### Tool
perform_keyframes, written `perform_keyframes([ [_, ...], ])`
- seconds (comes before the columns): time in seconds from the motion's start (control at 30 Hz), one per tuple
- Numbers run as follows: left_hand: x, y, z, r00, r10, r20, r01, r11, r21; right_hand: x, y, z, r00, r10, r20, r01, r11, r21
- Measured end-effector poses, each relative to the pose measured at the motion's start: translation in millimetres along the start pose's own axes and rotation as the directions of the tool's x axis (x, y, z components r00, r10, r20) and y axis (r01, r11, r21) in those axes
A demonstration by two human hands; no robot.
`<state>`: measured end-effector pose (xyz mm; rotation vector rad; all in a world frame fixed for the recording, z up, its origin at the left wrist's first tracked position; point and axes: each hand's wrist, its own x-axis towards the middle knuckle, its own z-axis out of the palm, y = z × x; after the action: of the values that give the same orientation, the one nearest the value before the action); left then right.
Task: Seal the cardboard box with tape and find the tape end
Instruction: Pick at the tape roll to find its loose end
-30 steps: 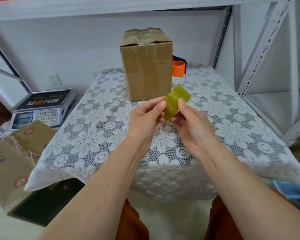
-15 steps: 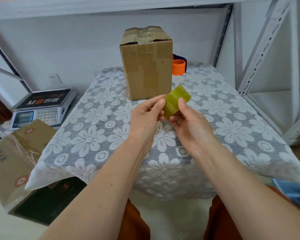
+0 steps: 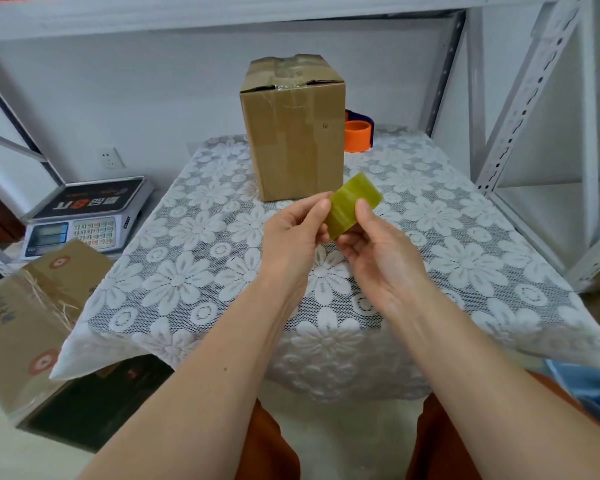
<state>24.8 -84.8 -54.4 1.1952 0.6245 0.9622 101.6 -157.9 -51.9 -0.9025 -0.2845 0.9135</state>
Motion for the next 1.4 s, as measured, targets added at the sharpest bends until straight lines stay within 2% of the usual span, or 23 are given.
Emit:
perform_keyframes([
  [0.23, -3, 4, -1, 0.997, -0.028, 0.079, 0.028, 1.000, -0.004, 0, -4, 1, 1.000, -0.023, 0.001, 0.023, 0.999, 0.032],
  [0.43, -2, 11, -3, 0.993, -0.083, 0.085, 0.088, 0.995, -0.056, 2, -9, 2, 1.000, -0.031, 0.007, 0.031, 1.000, 0.006],
  [0.5, -2, 12, -5, 0.994, -0.045, 0.097, 0.034, 0.994, 0.104, 4, -14, 2, 0.998, -0.059, -0.019, 0.058, 0.997, -0.054],
  [0.6, -3, 10, -7, 0.989, 0.089, 0.118, -0.126, 0.925, 0.359, 8, -20, -2, 0.992, -0.093, -0.084, 0.077, 0.981, -0.177],
  [0.73, -6, 10, -5, 0.987, 0.132, 0.089, -0.155, 0.919, 0.362, 7, -15, -1, 0.966, -0.229, -0.124, 0.145, 0.869, -0.473],
  [0.8, -7, 9, -3, 0.988, 0.139, 0.071, -0.155, 0.923, 0.351, 5, -13, 1, 0.957, -0.273, -0.099, 0.182, 0.829, -0.529],
  [1.0, -8, 8, -1, 0.985, 0.157, 0.066, -0.170, 0.926, 0.336, 0, -16, 2, 0.968, -0.248, -0.024, 0.191, 0.800, -0.569],
  [1.23, -9, 8, -1, 0.988, 0.124, 0.091, -0.147, 0.932, 0.331, 0, -18, 1, 0.989, -0.145, 0.008, 0.135, 0.895, -0.425],
  [1.4, -7, 7, -4, 0.991, 0.109, 0.081, -0.129, 0.940, 0.315, 0, -20, -1, 0.993, -0.099, 0.061, 0.116, 0.894, -0.434],
])
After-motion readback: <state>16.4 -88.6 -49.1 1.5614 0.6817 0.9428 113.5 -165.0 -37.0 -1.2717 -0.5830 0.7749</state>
